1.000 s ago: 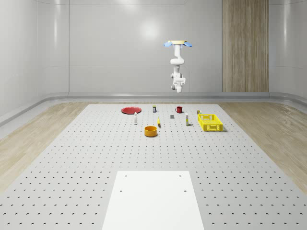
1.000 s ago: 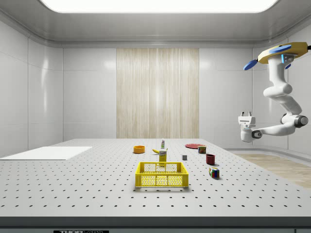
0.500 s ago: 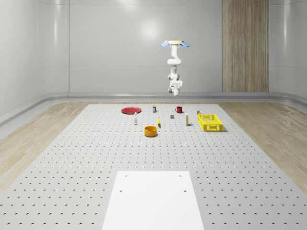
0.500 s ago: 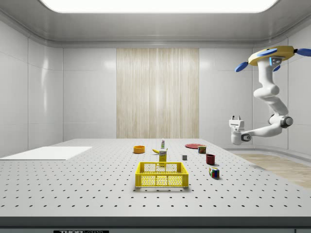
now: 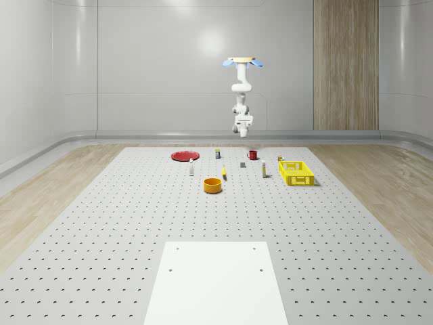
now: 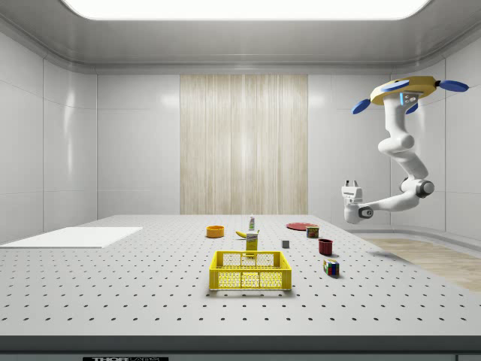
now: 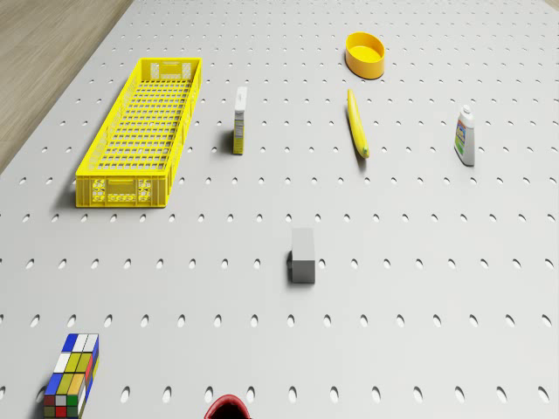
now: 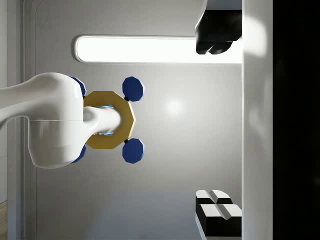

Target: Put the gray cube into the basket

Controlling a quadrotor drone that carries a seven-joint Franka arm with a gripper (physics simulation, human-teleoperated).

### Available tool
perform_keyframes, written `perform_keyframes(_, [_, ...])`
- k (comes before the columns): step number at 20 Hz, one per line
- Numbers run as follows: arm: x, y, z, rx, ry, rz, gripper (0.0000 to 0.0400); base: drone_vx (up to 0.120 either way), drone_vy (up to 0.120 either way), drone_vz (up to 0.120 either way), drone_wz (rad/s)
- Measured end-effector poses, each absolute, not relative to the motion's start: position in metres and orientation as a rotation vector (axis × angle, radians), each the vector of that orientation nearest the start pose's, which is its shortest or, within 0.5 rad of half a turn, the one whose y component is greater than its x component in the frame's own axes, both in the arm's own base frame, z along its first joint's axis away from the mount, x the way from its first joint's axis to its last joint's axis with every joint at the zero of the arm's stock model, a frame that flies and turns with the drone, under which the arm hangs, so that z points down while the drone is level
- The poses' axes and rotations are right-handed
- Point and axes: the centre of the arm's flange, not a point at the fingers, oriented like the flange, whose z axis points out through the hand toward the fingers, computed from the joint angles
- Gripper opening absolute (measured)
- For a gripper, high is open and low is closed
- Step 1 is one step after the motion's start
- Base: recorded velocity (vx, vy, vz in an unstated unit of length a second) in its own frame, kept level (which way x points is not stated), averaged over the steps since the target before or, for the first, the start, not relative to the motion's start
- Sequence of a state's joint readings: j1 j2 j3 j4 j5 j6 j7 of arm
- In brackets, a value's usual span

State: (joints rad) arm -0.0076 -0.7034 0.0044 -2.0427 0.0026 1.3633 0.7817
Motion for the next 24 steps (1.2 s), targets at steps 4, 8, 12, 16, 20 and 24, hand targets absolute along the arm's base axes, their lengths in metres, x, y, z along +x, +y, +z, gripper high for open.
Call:
perform_keyframes(4, [0.3036, 0.0001, 0.6912, -2.893, 1.198, -0.04, 0.04, 0.12, -0.12, 0.0, 0.0])
perform_keyframes(8, [0.3033, 0.0002, 0.6913, -2.893, 1.198, -0.044, 0.04, 0.12, -0.05, 0.0, 0.0])
perform_keyframes(12, [0.303, 0.0003, 0.6913, -2.893, 1.198, -0.05, 0.04, 0.12, 0.0, 0.0, 0.0])
perform_keyframes(16, [0.3027, 0.0006, 0.6913, -2.894, 1.199, -0.056, 0.04, 0.12, 0.0, 0.0, 0.0])
perform_keyframes(20, [0.3024, 0.0012, 0.6913, -2.898, 1.201, -0.064, 0.04, 0.12, 0.0, 0.0, 0.0])
perform_keyframes(24, [0.3021, 0.0024, 0.6913, -2.907, 1.204, -0.076, 0.04, 0.12, 0.0, 0.0, 0.0])
